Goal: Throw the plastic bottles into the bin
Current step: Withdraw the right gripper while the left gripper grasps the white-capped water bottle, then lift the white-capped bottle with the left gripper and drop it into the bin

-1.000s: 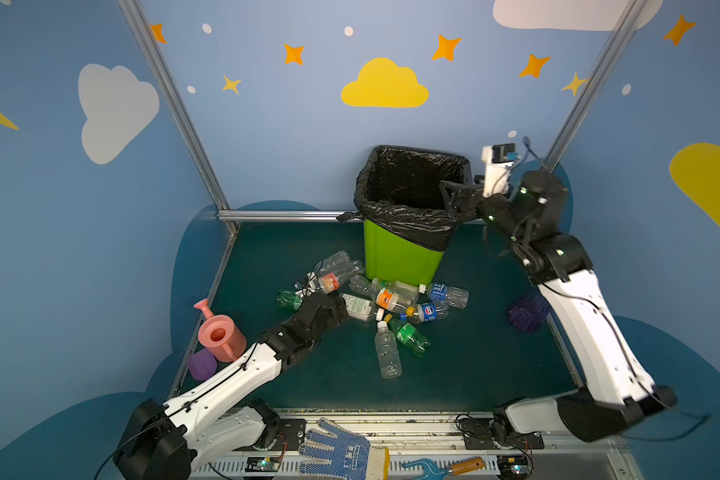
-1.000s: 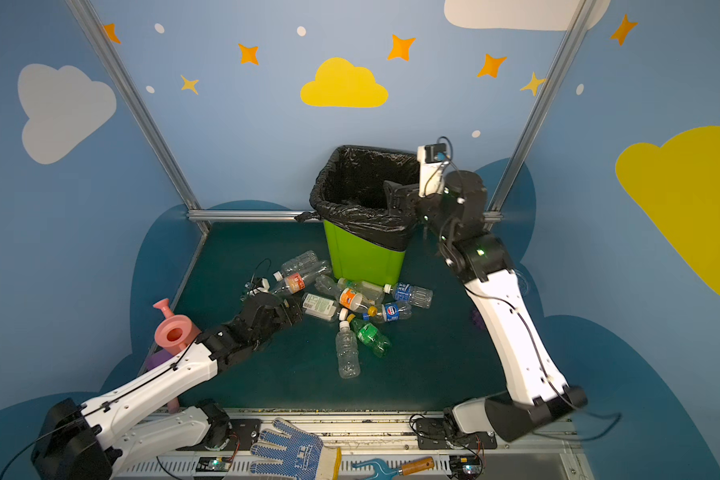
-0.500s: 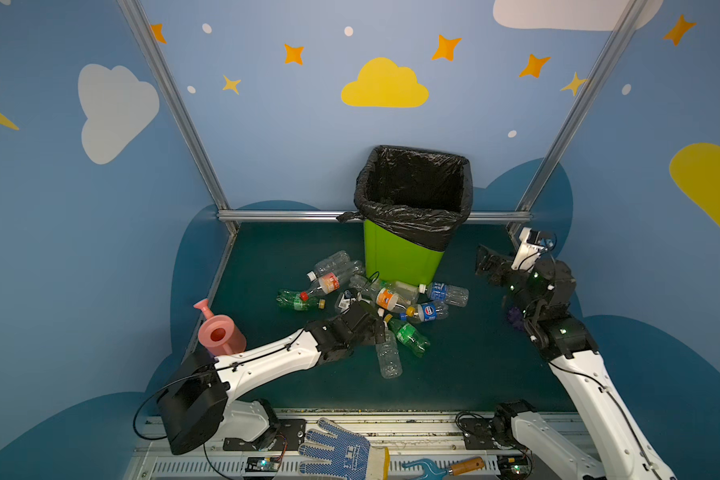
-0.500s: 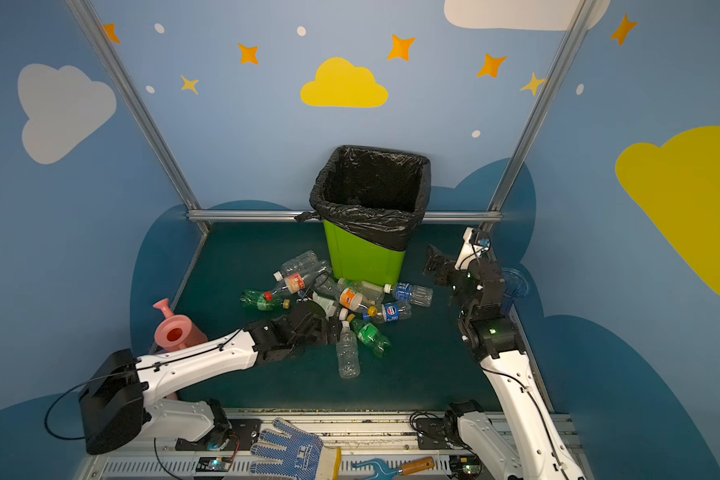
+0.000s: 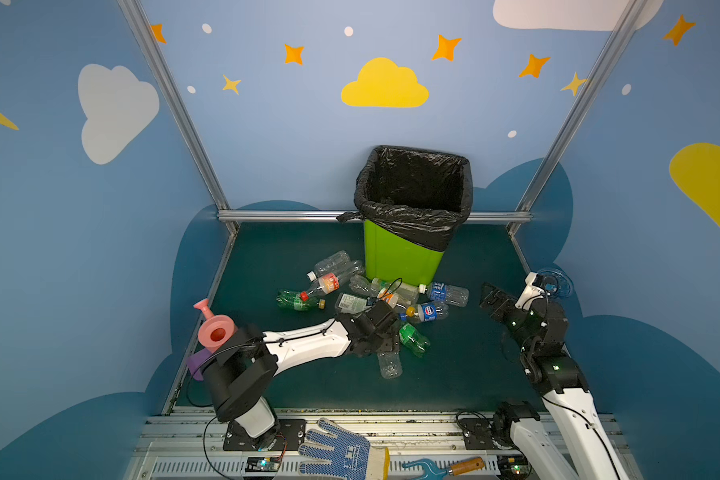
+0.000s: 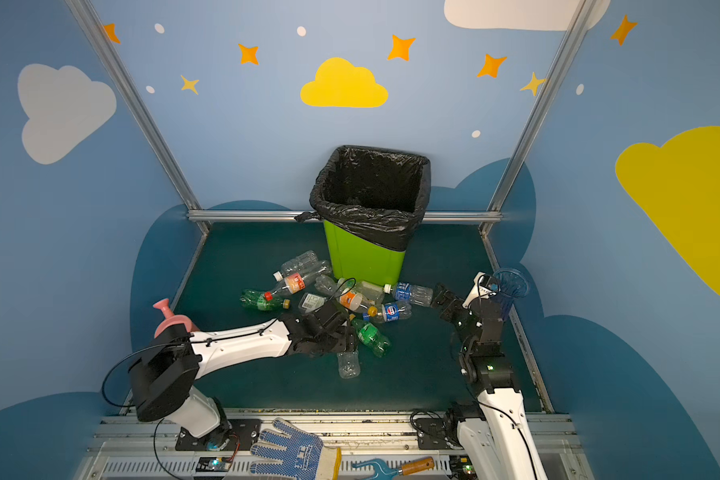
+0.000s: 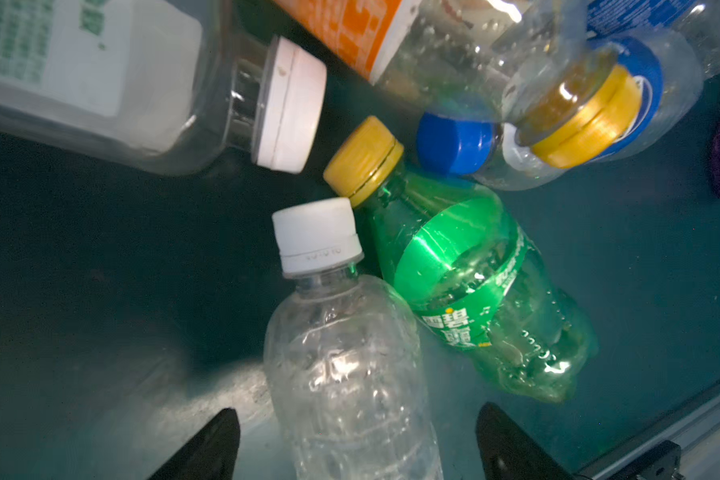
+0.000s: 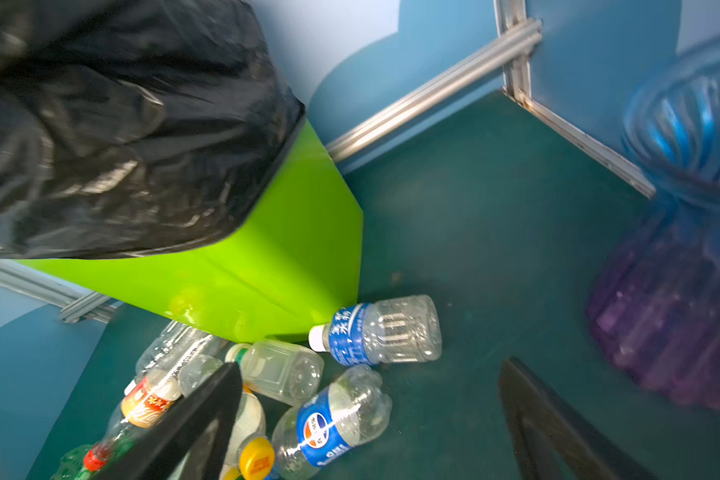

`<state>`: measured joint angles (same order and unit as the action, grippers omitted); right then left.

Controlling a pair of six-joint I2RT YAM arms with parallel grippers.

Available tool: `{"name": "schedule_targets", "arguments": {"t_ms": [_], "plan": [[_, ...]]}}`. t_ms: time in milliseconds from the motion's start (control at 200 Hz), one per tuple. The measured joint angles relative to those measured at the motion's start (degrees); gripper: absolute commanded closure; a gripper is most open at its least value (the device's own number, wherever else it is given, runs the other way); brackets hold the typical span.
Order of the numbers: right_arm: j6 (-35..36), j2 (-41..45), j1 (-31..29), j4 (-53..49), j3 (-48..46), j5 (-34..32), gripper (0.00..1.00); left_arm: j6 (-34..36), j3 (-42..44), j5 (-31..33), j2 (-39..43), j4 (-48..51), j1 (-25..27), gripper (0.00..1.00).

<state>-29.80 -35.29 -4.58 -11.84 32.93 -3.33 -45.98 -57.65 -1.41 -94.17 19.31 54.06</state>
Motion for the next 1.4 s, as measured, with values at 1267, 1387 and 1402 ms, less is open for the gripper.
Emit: {"name": "schedule_targets", "arguments": {"t_ms": [1267,1387,1402], "plan": [[-3.7,1.6,8.3,-0.9,-3.3,6.0,0.05,4.7,-3.3,8.5,18.0,7.7,-5.5,0.49],[-4.1,1.8,8.4,-0.9,-3.3,6.2,0.05,11.6,-8.9,16.5,29.5,7.8,-9.2,0.49],[-4.1,1.9,8.5,-0.9,-3.3,6.2,0.05,12.8,-9.7,17.6,31.3,7.3,-9.7,0.49]]}}
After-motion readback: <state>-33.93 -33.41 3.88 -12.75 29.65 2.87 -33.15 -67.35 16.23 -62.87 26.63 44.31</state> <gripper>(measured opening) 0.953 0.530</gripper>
